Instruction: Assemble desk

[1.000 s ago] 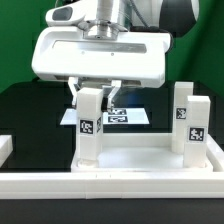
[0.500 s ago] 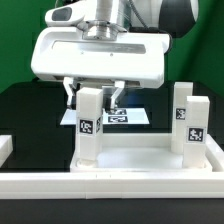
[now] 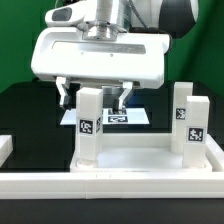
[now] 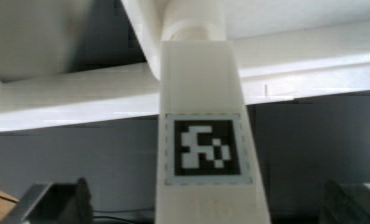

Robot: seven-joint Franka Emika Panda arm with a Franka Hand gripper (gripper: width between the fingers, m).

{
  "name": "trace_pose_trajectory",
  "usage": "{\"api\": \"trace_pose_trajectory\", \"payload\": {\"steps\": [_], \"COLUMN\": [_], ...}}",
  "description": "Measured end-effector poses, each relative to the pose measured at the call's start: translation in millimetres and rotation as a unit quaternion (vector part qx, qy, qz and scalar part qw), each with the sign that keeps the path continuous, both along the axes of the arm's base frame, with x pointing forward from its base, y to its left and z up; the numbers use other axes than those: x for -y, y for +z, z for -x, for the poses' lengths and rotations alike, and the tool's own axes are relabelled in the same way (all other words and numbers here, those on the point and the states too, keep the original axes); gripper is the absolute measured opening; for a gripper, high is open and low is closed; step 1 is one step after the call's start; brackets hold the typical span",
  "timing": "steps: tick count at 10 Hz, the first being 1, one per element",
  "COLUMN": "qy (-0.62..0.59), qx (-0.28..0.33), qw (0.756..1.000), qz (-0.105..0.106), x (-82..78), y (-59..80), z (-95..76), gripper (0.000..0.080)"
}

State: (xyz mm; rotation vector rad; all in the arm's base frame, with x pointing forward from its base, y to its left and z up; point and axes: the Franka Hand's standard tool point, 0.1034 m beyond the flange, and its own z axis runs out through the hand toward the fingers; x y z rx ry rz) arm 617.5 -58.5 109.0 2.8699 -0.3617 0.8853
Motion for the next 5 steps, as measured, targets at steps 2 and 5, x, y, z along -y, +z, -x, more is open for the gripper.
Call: {"api": "trace_pose_trajectory", "payload": {"steps": [2,5], "qy": [0.000,-0.003], "qx": [-0.008,-0.052], "qw": [1.000,0.997], "qz": [-0.005,-0.056], "x": [-0.8,-0.2], "y": [-0.1,26.8], "z": [0.2,-2.8], "gripper": [0.0649,0.0649]}}
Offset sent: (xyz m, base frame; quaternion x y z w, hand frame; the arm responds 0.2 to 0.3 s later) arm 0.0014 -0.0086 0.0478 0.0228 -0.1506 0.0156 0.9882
